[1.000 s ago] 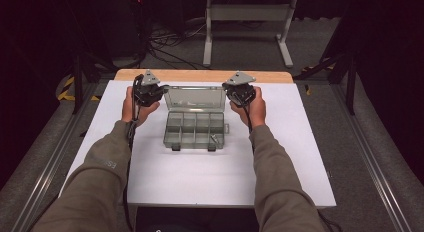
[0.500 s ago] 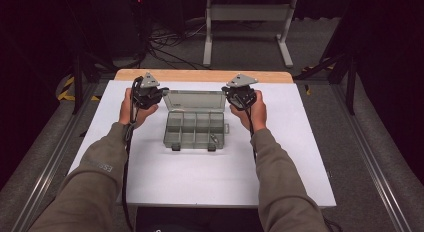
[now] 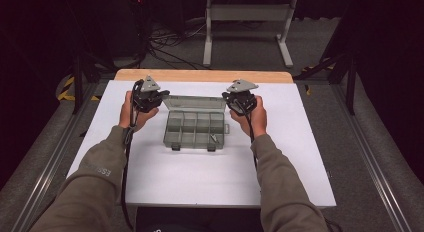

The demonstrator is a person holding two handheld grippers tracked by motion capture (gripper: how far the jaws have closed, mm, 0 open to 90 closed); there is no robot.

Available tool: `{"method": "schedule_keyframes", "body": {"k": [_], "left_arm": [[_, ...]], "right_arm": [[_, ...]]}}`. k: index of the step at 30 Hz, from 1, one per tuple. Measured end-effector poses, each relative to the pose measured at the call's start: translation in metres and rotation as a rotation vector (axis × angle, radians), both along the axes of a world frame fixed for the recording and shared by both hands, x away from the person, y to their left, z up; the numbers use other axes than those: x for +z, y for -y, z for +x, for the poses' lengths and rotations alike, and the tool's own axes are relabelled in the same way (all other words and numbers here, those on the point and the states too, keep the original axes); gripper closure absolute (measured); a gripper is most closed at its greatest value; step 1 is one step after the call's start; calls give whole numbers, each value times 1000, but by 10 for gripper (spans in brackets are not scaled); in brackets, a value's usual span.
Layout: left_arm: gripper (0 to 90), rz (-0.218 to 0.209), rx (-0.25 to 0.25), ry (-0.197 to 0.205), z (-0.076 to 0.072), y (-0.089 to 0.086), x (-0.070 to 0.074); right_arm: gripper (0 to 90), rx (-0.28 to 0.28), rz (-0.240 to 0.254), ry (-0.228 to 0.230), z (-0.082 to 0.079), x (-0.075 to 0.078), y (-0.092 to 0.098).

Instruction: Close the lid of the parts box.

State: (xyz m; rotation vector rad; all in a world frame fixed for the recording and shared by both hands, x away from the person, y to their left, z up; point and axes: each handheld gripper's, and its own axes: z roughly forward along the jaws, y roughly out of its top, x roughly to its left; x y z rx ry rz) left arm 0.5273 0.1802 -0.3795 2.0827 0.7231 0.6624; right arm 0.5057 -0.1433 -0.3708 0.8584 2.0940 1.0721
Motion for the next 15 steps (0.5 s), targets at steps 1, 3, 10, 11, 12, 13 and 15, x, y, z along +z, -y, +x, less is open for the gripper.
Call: {"method": "schedule_keyframes", "body": {"k": [1, 3, 10, 11, 12, 13, 15], "left_arm": [[898, 2, -2, 0, -1, -1, -1], [897, 5, -2, 1, -2, -1, -2], [898, 19, -22, 1, -9, -3, -4], [898, 26, -23, 7, -9, -4, -4], [897, 19, -27, 3, -10, -5, -6], [897, 19, -27, 3, -10, -5, -6], [896, 13, -28, 2, -11, -5, -7]], "right_arm": [[900, -2, -3, 2, -1, 0, -1], [900, -6, -12, 8, -3, 0, -2], [900, 9, 1, 2, -9, -1, -1], [900, 9, 1, 2, -9, -1, -1], [900, 6, -17, 7, -11, -1, -3], [900, 7, -18, 5, -11, -1, -3], [900, 9, -24, 5, -12, -1, -3]]}}
